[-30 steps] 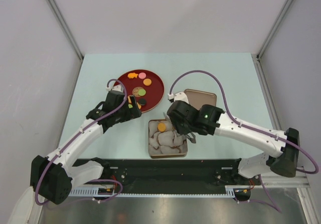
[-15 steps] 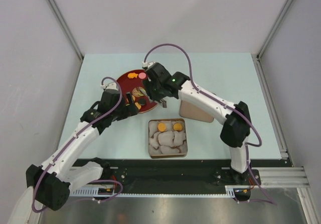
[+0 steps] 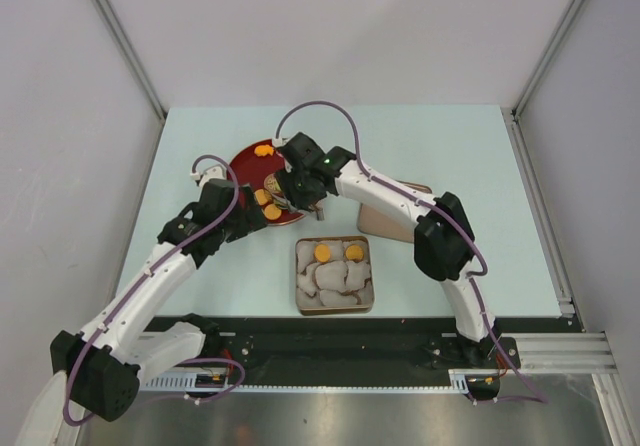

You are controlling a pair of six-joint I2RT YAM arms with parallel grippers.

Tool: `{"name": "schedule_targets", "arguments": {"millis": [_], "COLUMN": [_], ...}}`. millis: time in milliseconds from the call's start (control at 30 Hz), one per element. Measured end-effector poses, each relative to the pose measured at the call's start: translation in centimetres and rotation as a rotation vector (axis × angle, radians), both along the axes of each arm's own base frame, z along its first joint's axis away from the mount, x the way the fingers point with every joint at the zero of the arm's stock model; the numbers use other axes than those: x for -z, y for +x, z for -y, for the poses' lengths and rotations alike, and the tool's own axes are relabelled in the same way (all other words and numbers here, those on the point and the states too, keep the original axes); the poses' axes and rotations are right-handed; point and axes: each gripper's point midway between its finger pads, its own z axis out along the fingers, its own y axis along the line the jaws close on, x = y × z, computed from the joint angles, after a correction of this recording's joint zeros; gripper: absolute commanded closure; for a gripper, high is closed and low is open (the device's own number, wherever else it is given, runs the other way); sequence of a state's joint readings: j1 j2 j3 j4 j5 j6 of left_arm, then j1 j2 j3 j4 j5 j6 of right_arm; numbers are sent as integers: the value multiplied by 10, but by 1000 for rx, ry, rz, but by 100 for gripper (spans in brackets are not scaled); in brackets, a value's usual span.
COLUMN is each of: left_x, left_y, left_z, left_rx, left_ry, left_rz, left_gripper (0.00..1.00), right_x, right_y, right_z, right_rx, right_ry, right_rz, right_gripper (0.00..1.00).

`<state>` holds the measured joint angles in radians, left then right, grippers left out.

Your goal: Pack the cookies

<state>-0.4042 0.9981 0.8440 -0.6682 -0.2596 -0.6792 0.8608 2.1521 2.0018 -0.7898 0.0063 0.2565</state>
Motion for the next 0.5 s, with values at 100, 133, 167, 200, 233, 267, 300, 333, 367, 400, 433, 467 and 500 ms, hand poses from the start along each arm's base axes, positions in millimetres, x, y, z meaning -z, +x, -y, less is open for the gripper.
{"name": "schedule_targets", "arguments": {"millis": [100,133,167,200,233,267,300,333,367,400,433,467,500], "left_x": [0,0,0,0,0,0,1,1,1,1,1,1,1], "left_y": [0,0,0,0,0,0,0,0,0,0,0,0,0], "left_z": [0,0,0,0,0,0,0,0,0,0,0,0,0], "left_rx": [-2,-3,-3,-3,-3,-3,-3,-3,-3,-3,-3,-3,-2], "left_ry": [-2,-2,-2,-2,-2,-1,-1,-1,-1,-1,-1,-1,0], "left_rz": [0,0,0,0,0,-1,-2,-3,-3,-3,-3,-3,-4], "left_gripper": [0,0,0,0,0,0,0,0,0,0,0,0,0], "right_x": [14,20,24,29,33,35,37,37,37,36,35,33,30], "right_y": [-5,-8,-10,-12,-14,-15,-16,-17,-18,-18,-18,-18,-18], "right_z": [6,10,12,15,18,20,22,23,25,27,28,28,29], "right_rx": [0,0,0,1,3,4,5,6,7,8,9,10,11], "right_ry": [-26,-39,-49,-59,-70,-75,-79,-81,-82,-81,-80,-77,-72], "right_rz": [-23,-34,-42,-50,-56,-60,-63,-65,-66,-66,-65,-62,-58], "right_gripper": [48,48,48,48,48,48,48,48,48,48,48,48,49]}}
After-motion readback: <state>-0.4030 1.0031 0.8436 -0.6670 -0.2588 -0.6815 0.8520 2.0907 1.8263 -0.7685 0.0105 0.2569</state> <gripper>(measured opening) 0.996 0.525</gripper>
